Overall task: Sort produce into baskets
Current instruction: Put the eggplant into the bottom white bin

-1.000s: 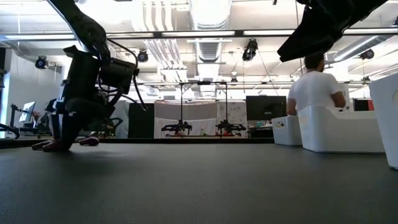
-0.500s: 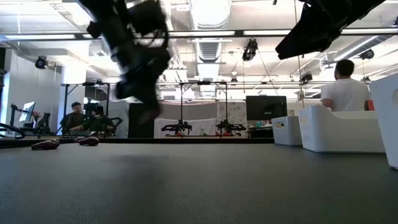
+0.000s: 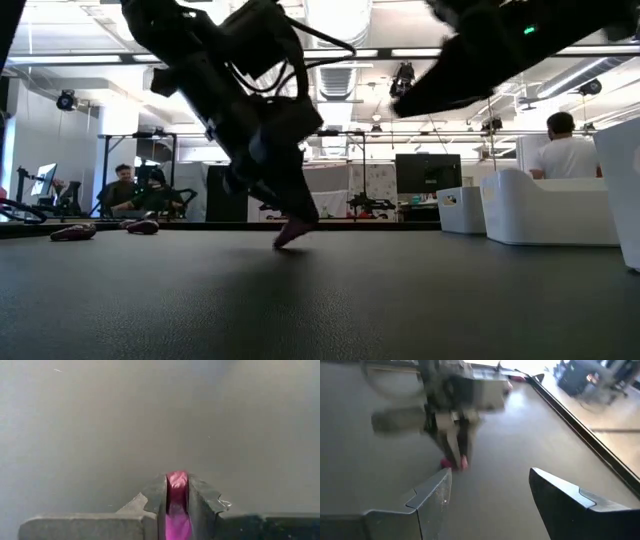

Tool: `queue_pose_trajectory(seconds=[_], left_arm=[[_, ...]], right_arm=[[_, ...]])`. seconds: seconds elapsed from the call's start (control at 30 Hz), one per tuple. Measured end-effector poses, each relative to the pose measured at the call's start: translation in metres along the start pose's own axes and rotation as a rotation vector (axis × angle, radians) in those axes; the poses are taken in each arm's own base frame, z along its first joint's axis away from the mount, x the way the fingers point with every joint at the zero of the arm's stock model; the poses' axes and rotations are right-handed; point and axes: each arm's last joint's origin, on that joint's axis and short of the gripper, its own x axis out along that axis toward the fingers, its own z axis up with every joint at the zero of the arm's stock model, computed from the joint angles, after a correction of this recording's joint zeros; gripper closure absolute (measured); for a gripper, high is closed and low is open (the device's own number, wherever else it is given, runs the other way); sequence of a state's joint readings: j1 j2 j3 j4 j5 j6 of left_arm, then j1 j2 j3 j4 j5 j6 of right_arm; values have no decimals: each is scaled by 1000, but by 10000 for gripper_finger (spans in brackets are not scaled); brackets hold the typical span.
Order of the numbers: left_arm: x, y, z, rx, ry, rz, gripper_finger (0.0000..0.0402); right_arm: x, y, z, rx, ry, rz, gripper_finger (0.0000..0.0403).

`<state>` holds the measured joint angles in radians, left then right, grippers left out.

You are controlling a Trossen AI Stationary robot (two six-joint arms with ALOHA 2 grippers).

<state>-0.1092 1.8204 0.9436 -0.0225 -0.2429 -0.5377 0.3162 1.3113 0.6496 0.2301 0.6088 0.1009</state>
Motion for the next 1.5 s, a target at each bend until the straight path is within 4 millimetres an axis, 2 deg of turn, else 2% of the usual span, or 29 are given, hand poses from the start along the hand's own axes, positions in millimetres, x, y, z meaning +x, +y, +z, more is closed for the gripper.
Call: queue_pose_trajectory(seconds=[0.2, 0.4, 0.6, 0.8, 0.97, 1.1, 1.17, 1.27, 1.5], left_arm=[[-2, -4, -6, 116, 52, 12, 324], [-30, -8, 0, 176, 39, -7, 270], [-84, -21, 2, 269, 5, -79, 237], [-145, -33, -11, 314, -12, -176, 236], [-184, -44, -29, 341, -103, -266, 237], [-205, -50, -48, 358, -268, -133, 237], [-212, -53, -57, 327, -367, -43, 237], [-219, -58, -74, 339, -432, -10, 237], [-231, -69, -99, 349, -414, -109, 238]], right_arm=[[44, 6, -7, -30, 18, 106, 127], [85, 14, -18, -15, 86, 168, 109], [124, 30, -25, -31, 120, 168, 101], [154, 33, -26, -61, 147, 145, 127], [163, 25, -24, -49, 227, 115, 174], [163, 24, -26, -34, 237, 130, 223], [163, 25, -27, -33, 247, 151, 248], [163, 26, -27, -26, 243, 174, 281], [162, 30, -26, 64, 243, 240, 342]])
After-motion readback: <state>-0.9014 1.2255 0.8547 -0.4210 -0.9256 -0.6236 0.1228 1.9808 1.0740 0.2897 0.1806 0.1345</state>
